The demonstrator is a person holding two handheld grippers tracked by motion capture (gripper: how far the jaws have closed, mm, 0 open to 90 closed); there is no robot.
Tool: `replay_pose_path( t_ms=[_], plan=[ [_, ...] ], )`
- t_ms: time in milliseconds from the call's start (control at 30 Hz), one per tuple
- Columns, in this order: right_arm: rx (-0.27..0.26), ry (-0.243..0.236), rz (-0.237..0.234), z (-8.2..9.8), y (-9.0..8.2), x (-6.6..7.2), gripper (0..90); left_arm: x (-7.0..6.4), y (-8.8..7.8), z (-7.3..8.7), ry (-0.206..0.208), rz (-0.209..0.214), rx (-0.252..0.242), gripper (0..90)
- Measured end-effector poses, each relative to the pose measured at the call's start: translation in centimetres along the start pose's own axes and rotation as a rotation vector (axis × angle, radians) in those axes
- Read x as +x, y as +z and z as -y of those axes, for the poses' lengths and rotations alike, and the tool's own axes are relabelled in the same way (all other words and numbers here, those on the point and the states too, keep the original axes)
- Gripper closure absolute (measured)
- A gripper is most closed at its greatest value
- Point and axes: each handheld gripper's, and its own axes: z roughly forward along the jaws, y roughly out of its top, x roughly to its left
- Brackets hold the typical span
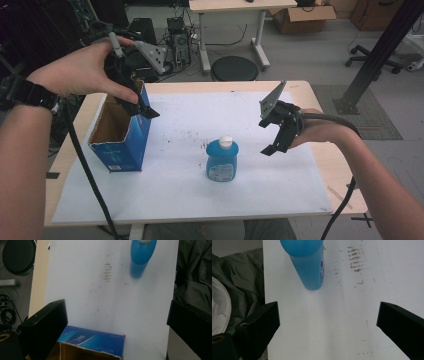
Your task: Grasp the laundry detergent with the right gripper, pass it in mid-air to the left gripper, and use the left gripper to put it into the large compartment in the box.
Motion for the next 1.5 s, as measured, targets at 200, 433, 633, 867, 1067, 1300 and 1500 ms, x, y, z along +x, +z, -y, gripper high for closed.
replay_pose_path(
  t_ms=[200,433,633,867,1067,1300,1500],
  plan=[
    [-0.021,-0.005,0.006,0.1,-0.8,0.1,4.1,-0.1,0.0,-0.1,-0.006,-0.003,0.005,3.8],
    [-0.067,-0.007,0.02,0.4,-1.6,-0.1,3.8,0.1,0.3,-0.4,-0.009,0.002,0.018,3.8],
    [-0.102,0.003,0.031,1.0,-1.9,-0.1,2.8,0.1,0.5,-0.6,-0.005,0.002,0.021,3.8],
    [-0.172,0.013,0.043,1.6,-1.9,-0.1,2.6,-0.1,0.6,-0.7,-0.006,0.006,0.023,3.8],
    [-0.227,0.015,0.049,2.2,-1.7,0.0,2.2,-0.3,0.7,-0.7,-0.005,0.008,0.026,3.8],
    [-0.289,0.022,0.052,2.6,-1.0,0.2,1.9,-0.4,0.8,-0.7,-0.007,0.008,0.024,3.8],
    [-0.366,0.028,0.046,3.2,0.0,0.3,1.7,-0.4,1.0,-0.6,-0.007,0.011,0.026,3.8]
  ],
)
